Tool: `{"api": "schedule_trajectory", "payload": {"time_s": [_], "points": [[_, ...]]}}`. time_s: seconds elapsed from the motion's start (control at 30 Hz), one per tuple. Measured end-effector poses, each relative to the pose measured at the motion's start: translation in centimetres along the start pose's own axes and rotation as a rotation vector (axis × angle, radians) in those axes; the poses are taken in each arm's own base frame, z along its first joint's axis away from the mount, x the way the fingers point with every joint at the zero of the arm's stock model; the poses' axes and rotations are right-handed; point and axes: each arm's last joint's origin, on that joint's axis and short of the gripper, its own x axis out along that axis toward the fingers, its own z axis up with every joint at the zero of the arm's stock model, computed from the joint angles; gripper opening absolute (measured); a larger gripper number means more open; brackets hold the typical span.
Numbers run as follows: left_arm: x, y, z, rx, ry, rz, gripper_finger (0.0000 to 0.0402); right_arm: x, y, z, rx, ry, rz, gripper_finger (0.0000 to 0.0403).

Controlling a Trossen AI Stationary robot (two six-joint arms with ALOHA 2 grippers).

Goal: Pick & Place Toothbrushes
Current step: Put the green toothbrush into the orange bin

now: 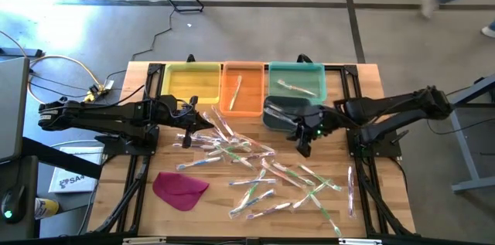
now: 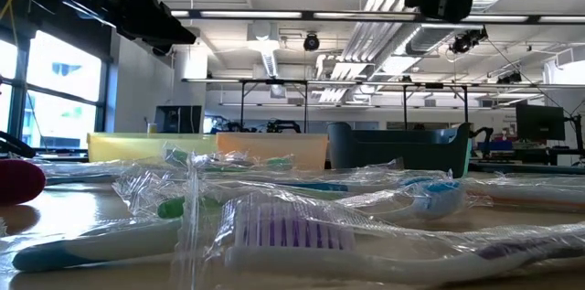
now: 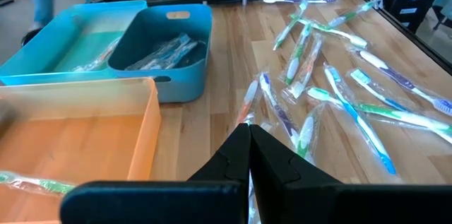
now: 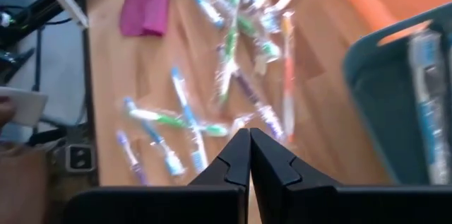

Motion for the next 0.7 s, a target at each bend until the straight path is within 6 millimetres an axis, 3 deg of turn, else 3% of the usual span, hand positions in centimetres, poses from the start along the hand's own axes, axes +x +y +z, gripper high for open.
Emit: {"api": "schedule_trajectory", "payload": {"time_s": [0.7], "points": [[0.0, 0.0, 0.0, -0.002, 0.000, 0.000, 0.0000, -0.5, 3.4, -4.3, 0.078, 0.019, -0.118, 0.0002]]}}
